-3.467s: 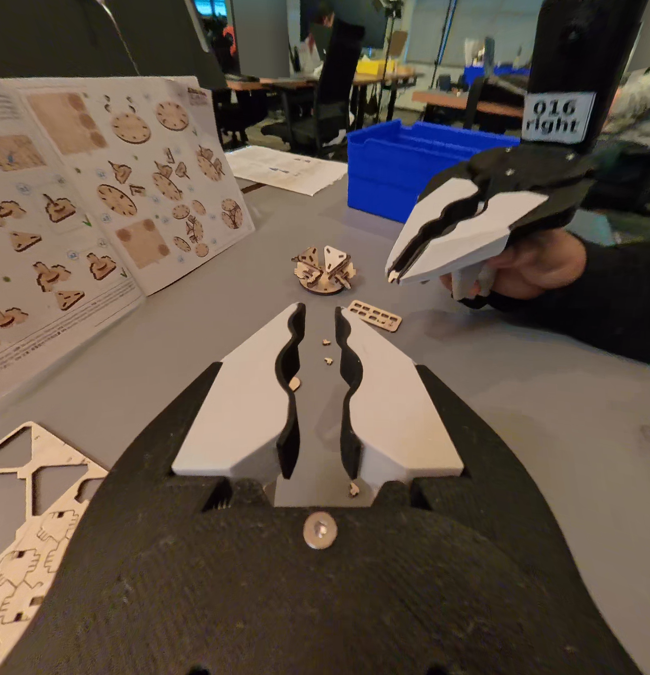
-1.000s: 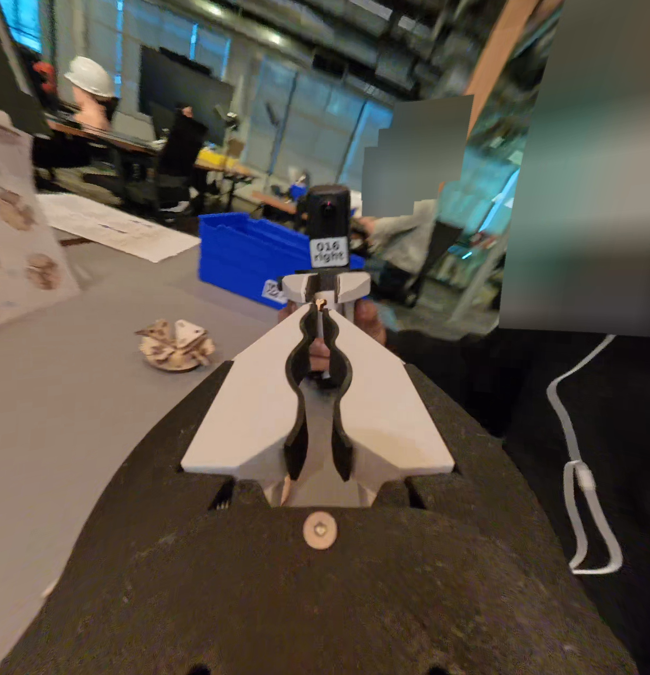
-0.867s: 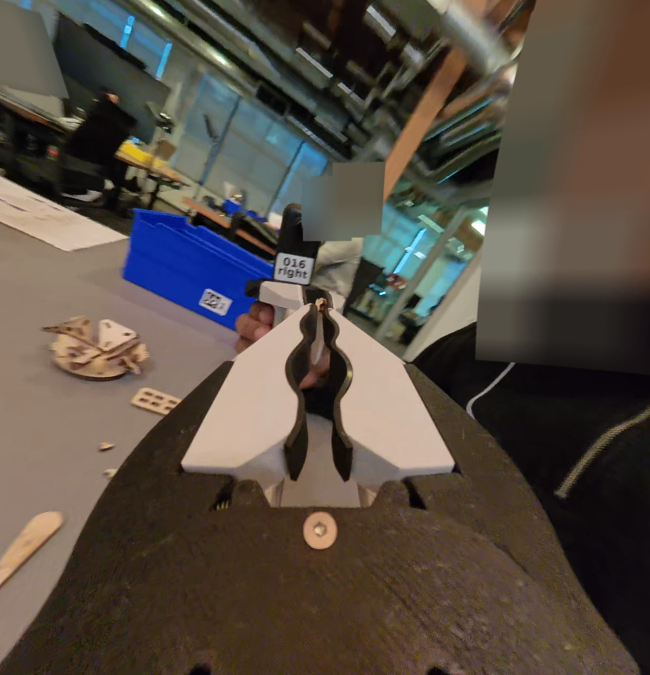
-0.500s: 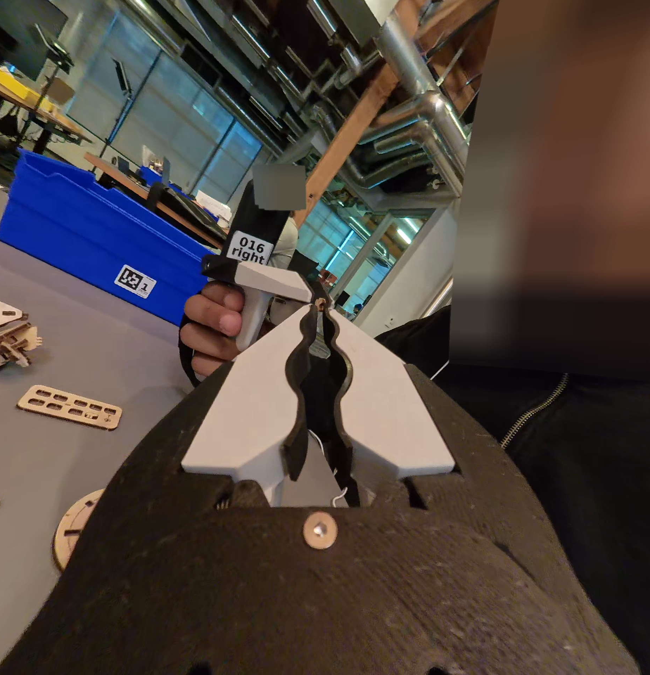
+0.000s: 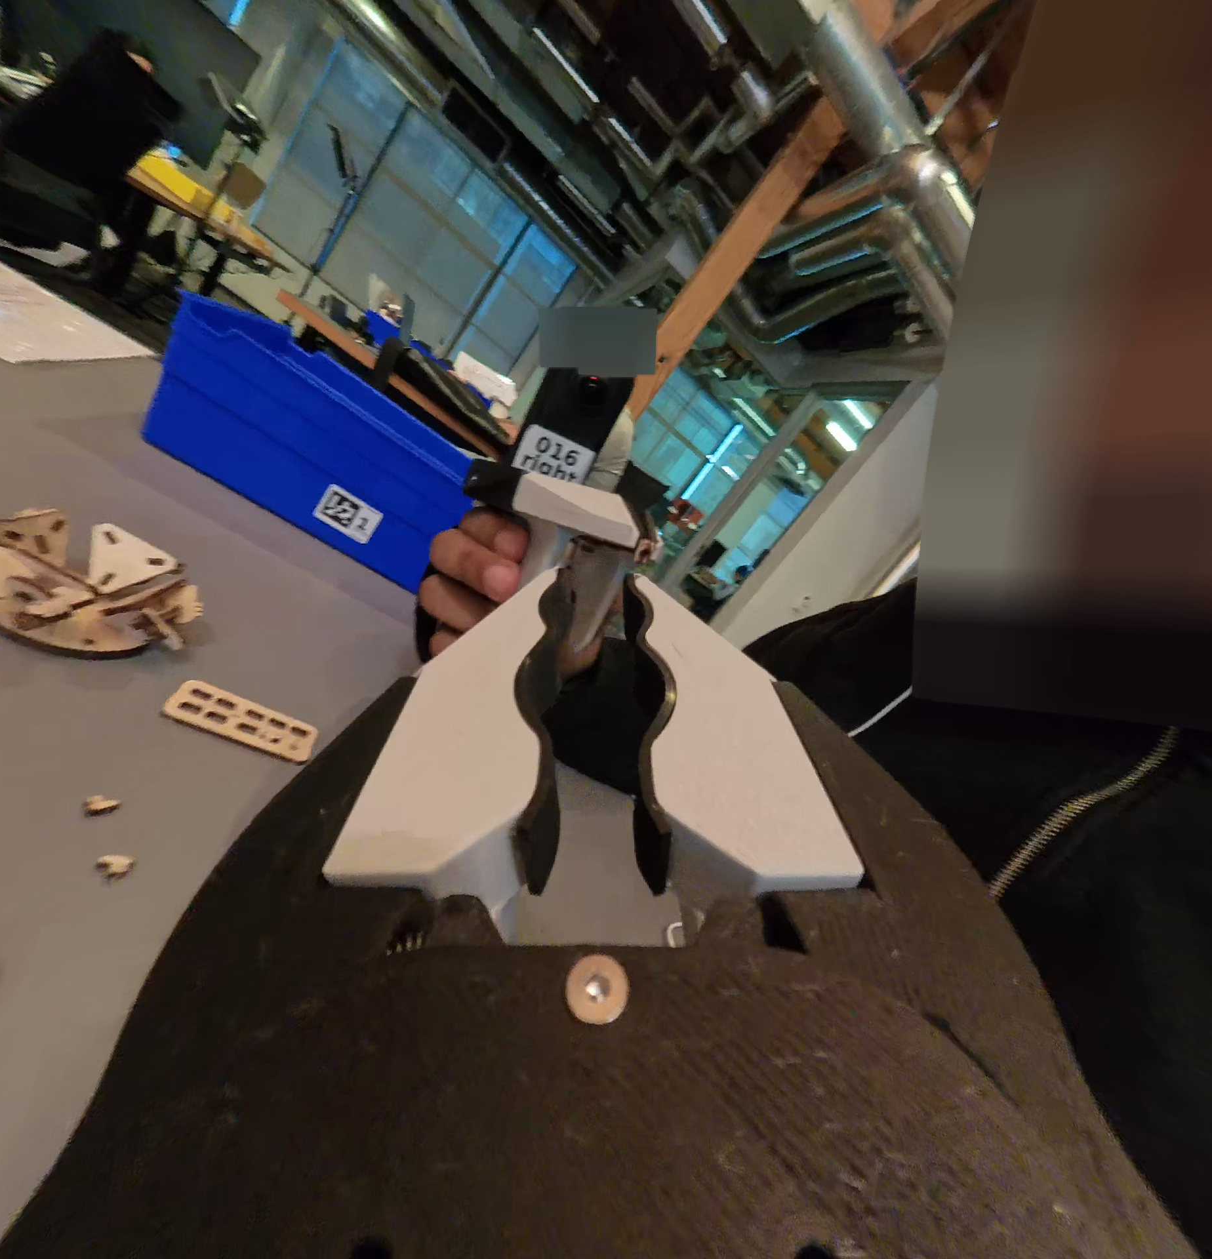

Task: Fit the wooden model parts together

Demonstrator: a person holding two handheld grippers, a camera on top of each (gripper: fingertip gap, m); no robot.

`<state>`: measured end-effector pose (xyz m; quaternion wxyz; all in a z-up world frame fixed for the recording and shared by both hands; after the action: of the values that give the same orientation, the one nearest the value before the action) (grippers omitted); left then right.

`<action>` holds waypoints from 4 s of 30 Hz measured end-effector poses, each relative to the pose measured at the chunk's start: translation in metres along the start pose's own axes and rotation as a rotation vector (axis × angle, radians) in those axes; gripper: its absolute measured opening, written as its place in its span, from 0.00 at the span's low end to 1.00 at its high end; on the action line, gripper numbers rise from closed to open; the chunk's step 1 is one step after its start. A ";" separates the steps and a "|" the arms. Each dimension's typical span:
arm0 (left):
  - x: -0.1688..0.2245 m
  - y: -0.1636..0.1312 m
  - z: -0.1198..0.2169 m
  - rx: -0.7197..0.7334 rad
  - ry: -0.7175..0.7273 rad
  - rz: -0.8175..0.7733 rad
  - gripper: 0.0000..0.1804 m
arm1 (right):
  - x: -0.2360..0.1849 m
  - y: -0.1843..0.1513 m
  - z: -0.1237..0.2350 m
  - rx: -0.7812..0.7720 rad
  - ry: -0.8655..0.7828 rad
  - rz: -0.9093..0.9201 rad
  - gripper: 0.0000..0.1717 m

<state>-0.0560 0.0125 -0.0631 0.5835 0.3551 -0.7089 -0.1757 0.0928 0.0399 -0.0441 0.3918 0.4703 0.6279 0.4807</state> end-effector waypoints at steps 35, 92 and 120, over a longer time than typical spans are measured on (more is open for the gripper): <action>0.018 0.001 0.001 -0.134 0.230 -0.373 0.00 | 0.000 -0.006 -0.006 -0.200 -0.073 0.118 0.00; -0.006 -0.002 0.003 -0.062 0.001 0.090 0.00 | -0.029 -0.017 -0.013 -0.364 -0.343 1.054 0.03; -0.009 0.011 0.016 -0.080 0.229 -0.055 0.21 | 0.006 -0.040 -0.002 -0.662 -0.386 0.720 0.03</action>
<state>-0.0735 0.0234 -0.0660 0.6694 0.3685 -0.6200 -0.1783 0.0812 0.0417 -0.0825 0.4377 0.5874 0.1575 0.6622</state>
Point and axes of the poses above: each gripper's, where its closed fingertips meet, z back along the fingers, y out of its top, x = y × z across the jaws, the point moved 8 cm from there along z, back along the fingers, and after that the axes turned 8 degrees about z, right-handed, at the moved point
